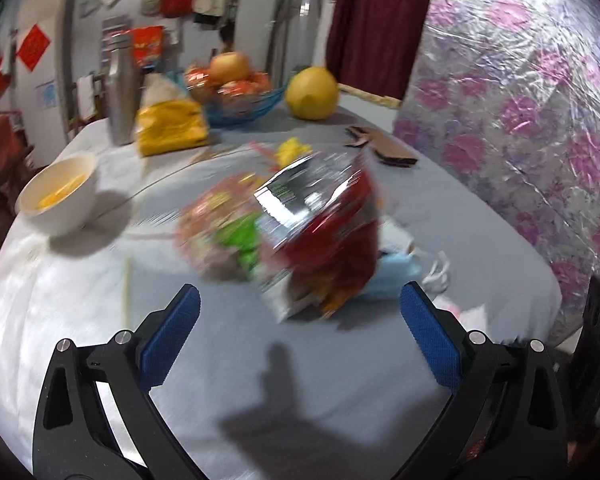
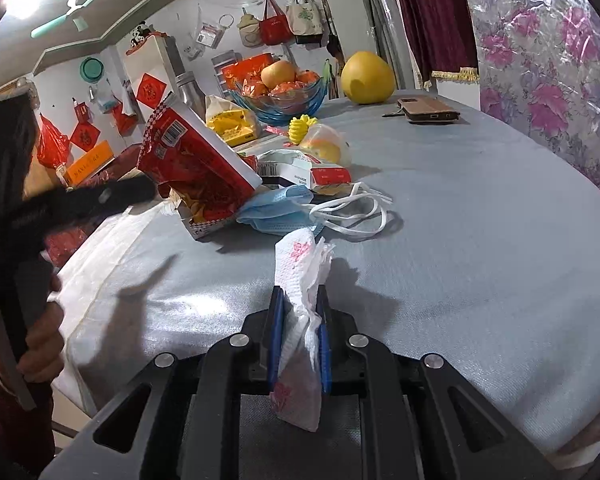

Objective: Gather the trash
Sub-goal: 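Grasp the white printed napkin with the right tool while the left tool grasps the red snack bag, then lift the red snack bag with the left tool while the right tool holds the napkin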

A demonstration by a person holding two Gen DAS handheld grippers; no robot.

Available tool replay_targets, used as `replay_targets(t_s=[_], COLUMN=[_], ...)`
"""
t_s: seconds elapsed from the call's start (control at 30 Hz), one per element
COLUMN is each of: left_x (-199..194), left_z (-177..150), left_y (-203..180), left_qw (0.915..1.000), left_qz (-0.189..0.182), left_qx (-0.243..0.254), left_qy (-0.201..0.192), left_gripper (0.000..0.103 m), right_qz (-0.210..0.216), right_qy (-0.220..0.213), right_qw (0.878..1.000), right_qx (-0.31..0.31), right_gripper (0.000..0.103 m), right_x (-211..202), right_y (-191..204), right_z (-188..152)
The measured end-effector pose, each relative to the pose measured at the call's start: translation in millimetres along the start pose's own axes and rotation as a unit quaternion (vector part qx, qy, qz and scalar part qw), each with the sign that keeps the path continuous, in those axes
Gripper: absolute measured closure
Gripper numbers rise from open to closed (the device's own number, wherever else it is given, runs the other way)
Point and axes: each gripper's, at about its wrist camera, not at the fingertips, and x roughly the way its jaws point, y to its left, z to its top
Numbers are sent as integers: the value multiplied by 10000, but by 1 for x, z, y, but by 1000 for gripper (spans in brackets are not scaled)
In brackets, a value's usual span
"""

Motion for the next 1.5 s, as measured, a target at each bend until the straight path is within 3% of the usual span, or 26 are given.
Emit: replay_targets(t_s=[0.1,0.27,0.47,0.57,0.7,0.83,1.0,1.13,1.27,1.43,1.5], left_x=[16,44,25,0,-26,-27,-17,-9,8,28,25], left_z=[19,33,8,-5,-25,-36,-31,-24,-7,-3,-10], left_y=[-15,-19,19,40,51,49,34,22,28,57,74], left_qw=[9999,9997,9978,9945,9969,9982,9991,9989,9960,9884,9831], left_qz=[13,209,644,1039,766,564,347,-103,-78,368,172], left_qx=[56,-106,-67,-53,-147,-222,-243,-448,-887,-1442,-1780], left_qy=[-94,72,172,90,84,39,91,76,120,302,402], left_gripper=[7,7,7,7,7,7,7,7,7,7,7], right_qz=[79,147,258,251,231,197,179,210,229,267,313], right_qy=[-2,12,30,33,37,53,35,22,32,49,53], right_qw=[10000,9999,9995,9995,9996,9997,9998,9997,9997,9996,9994], right_qx=[58,85,171,172,171,157,107,104,117,124,153], right_gripper=[88,88,88,88,87,87,85,84,84,84,84], right_x=[0,0,1,1,1,1,0,0,0,0,1], right_y=[-3,-4,-7,-7,-6,-6,-4,-5,-6,-7,-8], right_z=[0,1,0,0,1,2,1,1,1,0,0])
